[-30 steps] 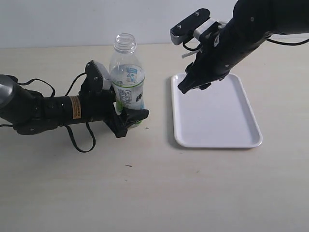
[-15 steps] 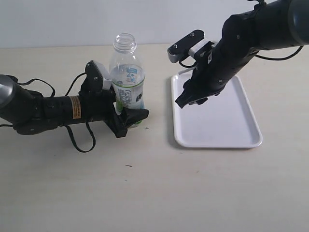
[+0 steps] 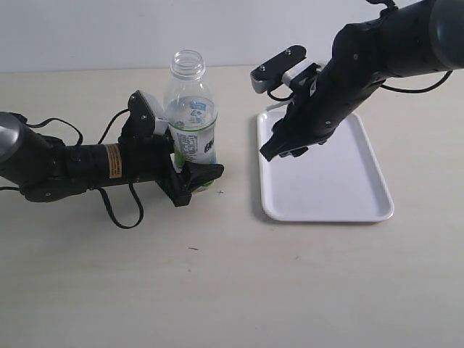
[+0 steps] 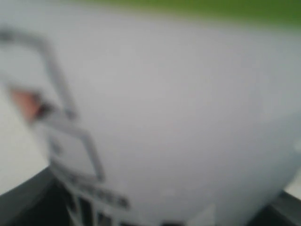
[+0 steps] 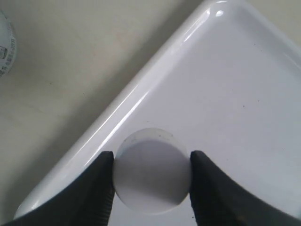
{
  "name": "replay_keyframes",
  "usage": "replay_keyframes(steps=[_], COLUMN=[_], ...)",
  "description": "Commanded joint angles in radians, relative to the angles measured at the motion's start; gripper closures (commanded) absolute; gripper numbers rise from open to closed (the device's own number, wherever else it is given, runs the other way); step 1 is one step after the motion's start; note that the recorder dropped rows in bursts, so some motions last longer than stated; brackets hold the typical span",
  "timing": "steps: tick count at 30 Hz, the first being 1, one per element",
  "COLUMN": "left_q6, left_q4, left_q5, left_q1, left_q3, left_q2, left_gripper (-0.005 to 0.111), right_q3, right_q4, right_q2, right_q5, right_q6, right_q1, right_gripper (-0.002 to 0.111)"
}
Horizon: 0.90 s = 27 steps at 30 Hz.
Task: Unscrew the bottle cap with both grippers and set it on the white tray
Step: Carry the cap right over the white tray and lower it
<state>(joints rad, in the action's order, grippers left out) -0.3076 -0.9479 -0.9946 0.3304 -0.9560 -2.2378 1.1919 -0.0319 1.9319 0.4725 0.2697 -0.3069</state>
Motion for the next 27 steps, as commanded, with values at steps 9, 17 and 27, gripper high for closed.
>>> replay_keyframes(steps=[9, 17, 27], left_q6=[-0.007, -0.007, -0.007], left_q4=[0.020, 0.020, 0.020], left_q5=[-0.045, -0.045, -0.045], left_q1=[-0.003, -0.003, -0.003], left_q3=[0.000, 0.000, 0.000], left_q2=[0.009, 0.009, 0.009], left_gripper=[0.107, 0.107, 0.107], right_q3=[-0.006, -0.006, -0.006], right_q4=[-0.003, 0.013, 0.015], right_q2=[0.045, 0.077, 0.077], right_q5=[-0.033, 0.001, 0.010], right_q6=[0.007, 0.007, 0.007], right_q1=[0.005, 0.005, 0.005], right_gripper=[0.108, 0.108, 0.073])
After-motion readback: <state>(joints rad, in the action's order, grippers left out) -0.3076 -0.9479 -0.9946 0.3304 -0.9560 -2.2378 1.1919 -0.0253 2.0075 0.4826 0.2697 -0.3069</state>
